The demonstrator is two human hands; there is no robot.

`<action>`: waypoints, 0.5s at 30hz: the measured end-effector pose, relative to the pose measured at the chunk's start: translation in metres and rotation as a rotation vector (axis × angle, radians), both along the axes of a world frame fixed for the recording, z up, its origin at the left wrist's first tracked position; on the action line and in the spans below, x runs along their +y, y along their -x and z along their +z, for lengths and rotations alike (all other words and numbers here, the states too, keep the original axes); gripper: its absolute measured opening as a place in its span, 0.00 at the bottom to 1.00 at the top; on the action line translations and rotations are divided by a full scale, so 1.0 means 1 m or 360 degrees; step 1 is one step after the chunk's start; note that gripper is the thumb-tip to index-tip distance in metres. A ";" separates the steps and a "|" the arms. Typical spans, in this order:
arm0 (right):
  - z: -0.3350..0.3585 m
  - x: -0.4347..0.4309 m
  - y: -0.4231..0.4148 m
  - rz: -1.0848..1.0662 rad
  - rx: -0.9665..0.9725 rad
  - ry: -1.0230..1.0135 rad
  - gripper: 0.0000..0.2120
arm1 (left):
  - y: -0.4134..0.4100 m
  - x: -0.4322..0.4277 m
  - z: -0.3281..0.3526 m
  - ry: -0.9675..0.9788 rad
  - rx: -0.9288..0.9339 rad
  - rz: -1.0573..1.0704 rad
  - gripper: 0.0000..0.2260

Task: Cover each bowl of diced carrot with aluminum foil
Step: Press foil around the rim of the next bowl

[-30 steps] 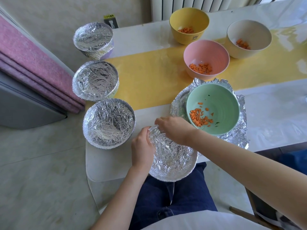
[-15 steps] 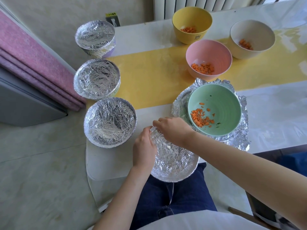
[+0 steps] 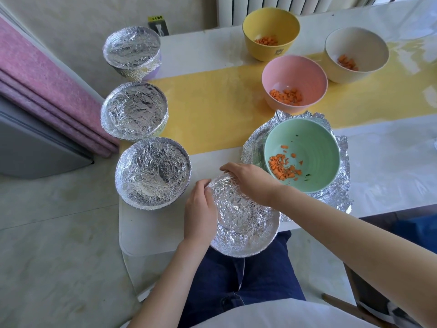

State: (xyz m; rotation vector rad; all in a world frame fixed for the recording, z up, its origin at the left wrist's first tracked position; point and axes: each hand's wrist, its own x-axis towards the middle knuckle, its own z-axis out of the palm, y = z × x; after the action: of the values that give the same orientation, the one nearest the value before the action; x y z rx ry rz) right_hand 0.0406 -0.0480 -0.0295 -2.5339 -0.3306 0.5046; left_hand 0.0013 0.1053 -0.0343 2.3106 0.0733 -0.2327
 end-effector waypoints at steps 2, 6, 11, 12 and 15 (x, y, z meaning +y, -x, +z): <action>0.000 -0.001 0.000 0.0009 -0.0023 0.0014 0.26 | -0.005 -0.001 -0.002 -0.0031 -0.0013 -0.0020 0.13; -0.001 -0.001 -0.004 0.0010 -0.0068 0.0035 0.23 | -0.006 -0.002 -0.004 -0.0097 -0.0093 0.0037 0.14; 0.004 -0.001 -0.004 0.0121 -0.0066 0.0152 0.22 | -0.003 -0.004 -0.006 -0.0163 -0.0156 0.0048 0.14; 0.005 -0.001 -0.003 0.0138 -0.0054 0.0165 0.23 | -0.003 -0.004 -0.005 -0.0170 -0.0163 0.0041 0.14; 0.007 -0.001 -0.003 0.0170 -0.0025 0.0180 0.24 | -0.004 -0.004 -0.005 -0.0179 -0.0175 0.0014 0.14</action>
State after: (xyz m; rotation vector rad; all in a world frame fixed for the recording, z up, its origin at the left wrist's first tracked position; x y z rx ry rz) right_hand 0.0434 -0.0488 -0.0221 -2.6409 -0.4573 0.5591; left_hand 0.0057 0.1011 -0.0397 2.4297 0.0422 -0.0986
